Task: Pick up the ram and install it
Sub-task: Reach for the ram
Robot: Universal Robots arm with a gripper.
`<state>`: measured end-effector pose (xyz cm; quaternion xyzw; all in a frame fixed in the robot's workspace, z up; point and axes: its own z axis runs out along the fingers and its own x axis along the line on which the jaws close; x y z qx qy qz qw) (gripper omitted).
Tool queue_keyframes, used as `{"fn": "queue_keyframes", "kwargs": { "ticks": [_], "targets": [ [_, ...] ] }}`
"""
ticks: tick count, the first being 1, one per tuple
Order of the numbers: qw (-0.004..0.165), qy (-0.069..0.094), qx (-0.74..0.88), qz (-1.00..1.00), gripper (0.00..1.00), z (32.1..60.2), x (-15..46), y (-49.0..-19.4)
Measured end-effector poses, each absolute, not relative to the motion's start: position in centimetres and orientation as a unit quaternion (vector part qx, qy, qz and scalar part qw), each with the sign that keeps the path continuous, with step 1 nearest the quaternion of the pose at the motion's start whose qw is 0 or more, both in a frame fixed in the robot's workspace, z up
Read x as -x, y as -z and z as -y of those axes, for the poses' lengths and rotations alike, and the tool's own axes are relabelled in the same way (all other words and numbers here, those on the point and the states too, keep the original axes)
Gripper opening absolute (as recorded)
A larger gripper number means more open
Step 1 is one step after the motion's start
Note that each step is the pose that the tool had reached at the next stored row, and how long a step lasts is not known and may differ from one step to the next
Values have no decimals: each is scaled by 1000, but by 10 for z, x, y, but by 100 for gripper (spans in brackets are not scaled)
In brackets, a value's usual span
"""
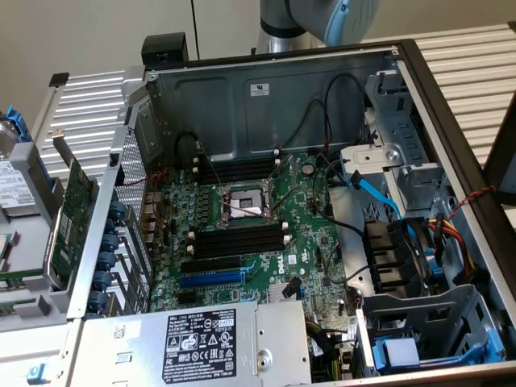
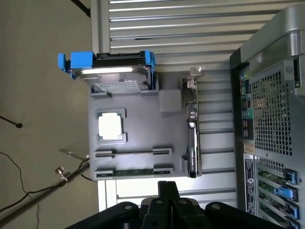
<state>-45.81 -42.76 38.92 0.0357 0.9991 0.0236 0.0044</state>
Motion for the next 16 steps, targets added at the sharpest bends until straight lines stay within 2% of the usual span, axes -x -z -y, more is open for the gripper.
{"fn": "queue_keyframes", "kwargs": {
  "ticks": [2, 16],
  "targets": [
    [4, -19, -35, -999, 10, 428, 464, -388],
    [1, -19, -35, -999, 10, 428, 481, -384]
  ]
}}
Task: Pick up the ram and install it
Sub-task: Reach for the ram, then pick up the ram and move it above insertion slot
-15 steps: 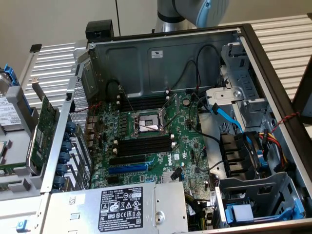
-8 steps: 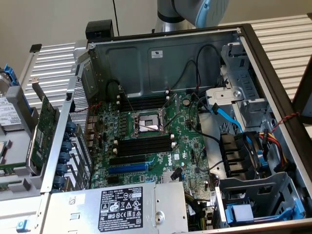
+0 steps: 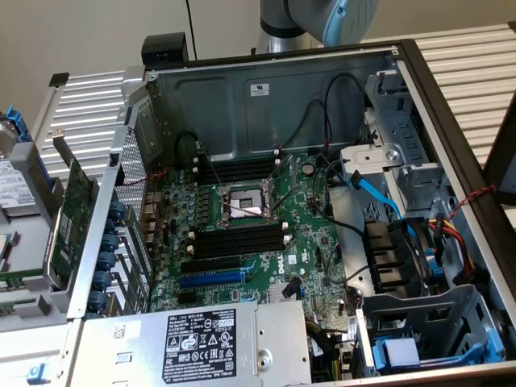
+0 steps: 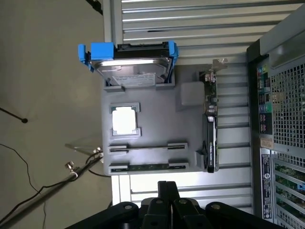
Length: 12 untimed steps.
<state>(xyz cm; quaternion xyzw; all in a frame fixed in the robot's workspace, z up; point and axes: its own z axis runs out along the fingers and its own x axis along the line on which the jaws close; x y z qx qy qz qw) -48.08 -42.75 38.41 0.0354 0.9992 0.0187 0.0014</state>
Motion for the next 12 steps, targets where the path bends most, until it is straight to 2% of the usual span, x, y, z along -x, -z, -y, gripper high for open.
{"fn": "queue_keyframes", "kwargs": {
  "ticks": [12],
  "targets": [
    [1, -19, -7, -1000, 10, 427, 481, -384]
  ]
}}
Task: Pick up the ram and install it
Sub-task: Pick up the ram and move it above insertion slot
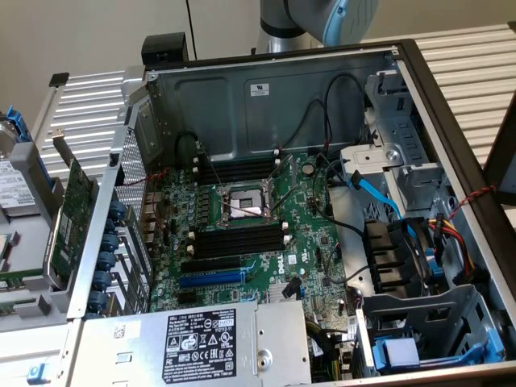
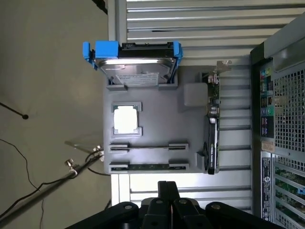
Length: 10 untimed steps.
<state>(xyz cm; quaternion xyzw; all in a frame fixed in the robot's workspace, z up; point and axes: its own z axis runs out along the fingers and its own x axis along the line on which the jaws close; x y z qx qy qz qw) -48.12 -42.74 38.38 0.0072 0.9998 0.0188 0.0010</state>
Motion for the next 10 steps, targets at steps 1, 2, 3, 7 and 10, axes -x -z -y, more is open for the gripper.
{"fn": "queue_keyframes", "kwargs": {
  "ticks": [1, 2, 3, 7, 10],
  "targets": [
    [1, -19, 2, -1000, 10, 427, 481, -384],
    [1, -19, 11, -1000, 10, 427, 481, -384],
    [0, -19, 20, -1000, 10, 427, 481, -384],
    [0, -19, 56, -998, 10, 427, 481, -383],
    [-1, -19, 83, -996, 10, 427, 481, -383]
  ]
}}
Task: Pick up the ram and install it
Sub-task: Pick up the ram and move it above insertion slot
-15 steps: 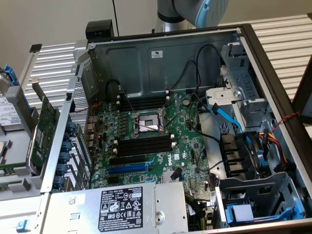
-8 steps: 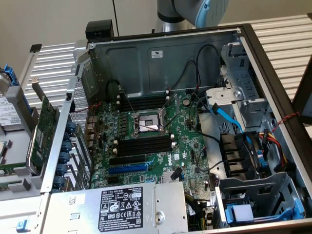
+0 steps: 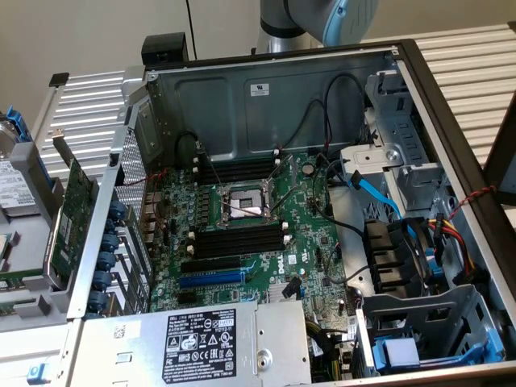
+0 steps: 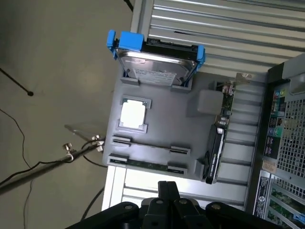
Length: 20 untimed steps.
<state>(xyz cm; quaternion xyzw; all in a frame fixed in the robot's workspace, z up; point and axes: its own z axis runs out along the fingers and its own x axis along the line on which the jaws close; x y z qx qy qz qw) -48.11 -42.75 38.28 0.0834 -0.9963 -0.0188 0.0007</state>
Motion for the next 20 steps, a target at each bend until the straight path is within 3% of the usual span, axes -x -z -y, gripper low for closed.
{"fn": "queue_keyframes", "kwargs": {
  "ticks": [20],
  "targets": [
    [4, 18, -262, 965, 10, 427, 481, -381]
  ]
}}
